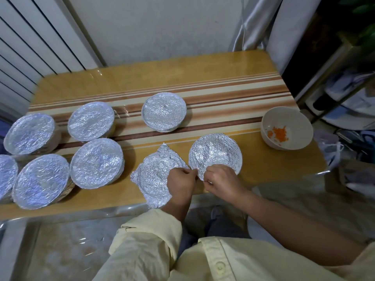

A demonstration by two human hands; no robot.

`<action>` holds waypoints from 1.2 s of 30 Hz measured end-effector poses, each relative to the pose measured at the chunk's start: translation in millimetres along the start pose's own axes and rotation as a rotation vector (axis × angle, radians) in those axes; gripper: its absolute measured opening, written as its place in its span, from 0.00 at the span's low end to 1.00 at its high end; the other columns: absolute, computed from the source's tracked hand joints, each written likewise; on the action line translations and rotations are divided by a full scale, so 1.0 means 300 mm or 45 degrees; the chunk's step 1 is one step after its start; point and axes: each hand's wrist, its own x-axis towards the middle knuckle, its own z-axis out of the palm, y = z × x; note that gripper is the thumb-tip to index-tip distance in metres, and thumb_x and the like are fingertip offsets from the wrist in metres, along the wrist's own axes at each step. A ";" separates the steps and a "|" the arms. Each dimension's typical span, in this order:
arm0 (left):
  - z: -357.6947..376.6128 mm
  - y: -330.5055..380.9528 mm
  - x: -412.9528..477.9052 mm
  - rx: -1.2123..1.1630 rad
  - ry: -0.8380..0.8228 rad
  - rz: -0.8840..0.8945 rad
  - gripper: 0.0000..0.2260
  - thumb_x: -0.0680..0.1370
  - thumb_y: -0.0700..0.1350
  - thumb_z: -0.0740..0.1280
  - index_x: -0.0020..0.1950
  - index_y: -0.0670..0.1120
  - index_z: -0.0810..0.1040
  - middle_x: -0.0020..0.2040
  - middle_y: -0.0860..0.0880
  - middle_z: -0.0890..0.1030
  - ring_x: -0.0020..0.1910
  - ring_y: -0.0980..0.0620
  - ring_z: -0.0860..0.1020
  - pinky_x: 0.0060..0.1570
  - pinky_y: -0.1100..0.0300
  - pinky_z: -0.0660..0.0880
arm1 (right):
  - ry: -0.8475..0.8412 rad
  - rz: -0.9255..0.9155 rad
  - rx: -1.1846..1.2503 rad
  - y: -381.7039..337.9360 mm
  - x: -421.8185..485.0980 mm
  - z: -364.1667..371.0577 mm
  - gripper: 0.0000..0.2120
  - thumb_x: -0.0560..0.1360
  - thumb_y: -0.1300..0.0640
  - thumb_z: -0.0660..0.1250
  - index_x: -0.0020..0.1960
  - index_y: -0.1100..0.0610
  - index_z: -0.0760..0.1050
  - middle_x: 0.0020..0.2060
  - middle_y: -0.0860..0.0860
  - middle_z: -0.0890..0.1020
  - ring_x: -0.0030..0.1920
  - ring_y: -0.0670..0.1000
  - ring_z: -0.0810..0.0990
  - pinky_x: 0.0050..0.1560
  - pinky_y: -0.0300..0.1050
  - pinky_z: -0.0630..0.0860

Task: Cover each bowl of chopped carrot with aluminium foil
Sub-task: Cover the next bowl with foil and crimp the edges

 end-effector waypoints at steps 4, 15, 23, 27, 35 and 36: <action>0.007 0.014 0.004 0.035 0.036 0.016 0.09 0.72 0.47 0.73 0.35 0.43 0.85 0.34 0.45 0.84 0.38 0.45 0.83 0.39 0.60 0.74 | -0.007 -0.012 0.004 0.007 0.006 0.001 0.10 0.59 0.65 0.73 0.28 0.56 0.73 0.27 0.50 0.73 0.29 0.52 0.74 0.30 0.40 0.66; 0.020 0.014 0.027 0.068 0.021 0.043 0.10 0.72 0.50 0.72 0.37 0.43 0.85 0.36 0.46 0.85 0.40 0.45 0.83 0.40 0.59 0.76 | -0.016 -0.012 -0.003 0.028 0.004 -0.010 0.09 0.58 0.65 0.72 0.28 0.57 0.71 0.27 0.50 0.72 0.29 0.53 0.73 0.29 0.41 0.65; 0.013 0.003 0.012 0.060 -0.013 0.032 0.23 0.68 0.65 0.66 0.35 0.45 0.84 0.33 0.48 0.84 0.36 0.48 0.82 0.39 0.59 0.75 | 0.021 0.015 0.026 0.027 0.019 -0.003 0.10 0.59 0.66 0.73 0.28 0.56 0.73 0.27 0.50 0.73 0.29 0.52 0.74 0.29 0.41 0.67; 0.024 0.001 0.021 0.121 -0.048 0.071 0.17 0.69 0.58 0.68 0.35 0.45 0.85 0.34 0.46 0.84 0.39 0.45 0.83 0.42 0.58 0.79 | 0.015 0.014 0.027 0.028 0.019 0.001 0.10 0.60 0.66 0.73 0.28 0.56 0.73 0.27 0.50 0.73 0.29 0.52 0.74 0.29 0.41 0.67; 0.030 -0.003 0.024 0.186 -0.032 0.082 0.22 0.69 0.64 0.65 0.37 0.46 0.85 0.35 0.48 0.84 0.38 0.46 0.82 0.38 0.59 0.75 | 0.039 0.011 0.051 0.032 0.021 0.001 0.10 0.60 0.66 0.73 0.28 0.57 0.73 0.27 0.50 0.73 0.29 0.52 0.74 0.29 0.41 0.67; 0.032 -0.006 0.020 0.185 -0.033 0.071 0.22 0.69 0.65 0.65 0.38 0.47 0.85 0.36 0.48 0.84 0.38 0.47 0.82 0.38 0.59 0.74 | 0.051 0.008 0.057 0.031 0.022 0.000 0.11 0.61 0.66 0.73 0.28 0.56 0.73 0.27 0.50 0.73 0.29 0.52 0.74 0.29 0.41 0.66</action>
